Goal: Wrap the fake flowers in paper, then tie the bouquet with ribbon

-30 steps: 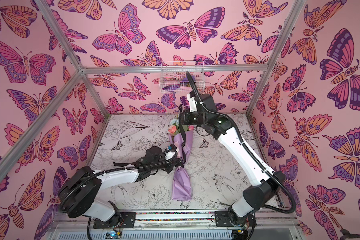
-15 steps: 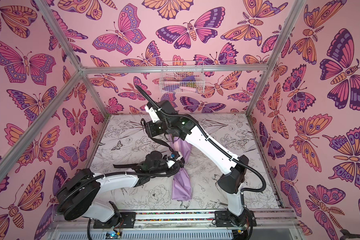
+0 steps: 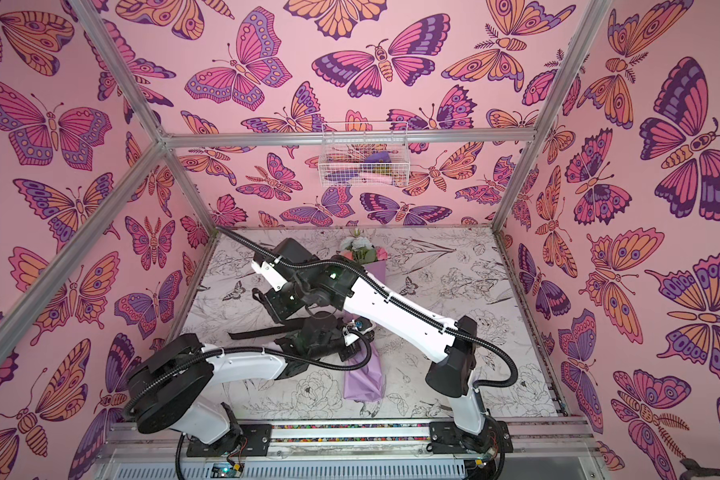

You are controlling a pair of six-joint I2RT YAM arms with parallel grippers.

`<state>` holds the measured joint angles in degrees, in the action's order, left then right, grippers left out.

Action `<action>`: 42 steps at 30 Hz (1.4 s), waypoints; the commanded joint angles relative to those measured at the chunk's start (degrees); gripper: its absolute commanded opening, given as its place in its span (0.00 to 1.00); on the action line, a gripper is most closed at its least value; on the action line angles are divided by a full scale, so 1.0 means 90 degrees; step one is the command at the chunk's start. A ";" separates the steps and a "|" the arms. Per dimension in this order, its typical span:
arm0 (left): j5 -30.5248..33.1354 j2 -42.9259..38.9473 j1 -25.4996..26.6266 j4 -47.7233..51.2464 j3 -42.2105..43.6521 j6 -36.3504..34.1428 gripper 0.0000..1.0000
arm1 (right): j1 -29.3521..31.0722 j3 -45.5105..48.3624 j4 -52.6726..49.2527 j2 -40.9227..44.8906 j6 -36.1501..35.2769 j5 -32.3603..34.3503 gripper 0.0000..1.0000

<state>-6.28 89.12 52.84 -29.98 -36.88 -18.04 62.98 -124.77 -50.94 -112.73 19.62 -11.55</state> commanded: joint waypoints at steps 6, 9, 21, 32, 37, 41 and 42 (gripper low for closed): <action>0.0190 0.0086 0.0125 -0.0087 -0.0053 -0.0017 0.00 | 0.0152 0.0676 -0.0370 -0.0020 0.0057 -0.0315 0.52; 0.0200 0.0085 0.0147 -0.0082 -0.0035 0.0031 0.00 | 0.0160 0.0655 -0.0441 0.0103 0.0011 -0.0043 0.61; 0.0331 -0.0077 0.0152 -0.0246 0.0105 0.0179 0.00 | -0.0928 0.1235 -0.0175 0.2145 0.0150 0.2156 0.68; 0.0373 -0.0160 -0.0181 -0.0192 0.0008 0.1254 0.00 | -0.1646 0.4555 0.0628 0.5528 0.0823 0.4060 0.69; -0.0466 -0.0313 -0.0892 -0.0019 -0.0057 0.2323 0.00 | -0.1604 0.5610 0.0805 0.6354 0.0526 0.3610 0.65; -0.1147 -0.0275 -0.1344 0.0222 -0.0203 0.2762 0.00 | -0.1016 0.6473 0.1058 0.6639 0.0411 0.3521 0.61; -0.1256 -0.0247 -0.1403 0.0225 -0.0233 0.2799 0.00 | -0.0751 0.6648 0.1165 0.6641 0.0390 0.3578 0.60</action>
<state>-11.25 87.44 41.39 -29.56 -37.80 2.26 52.38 -67.79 -43.59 -53.41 24.91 20.95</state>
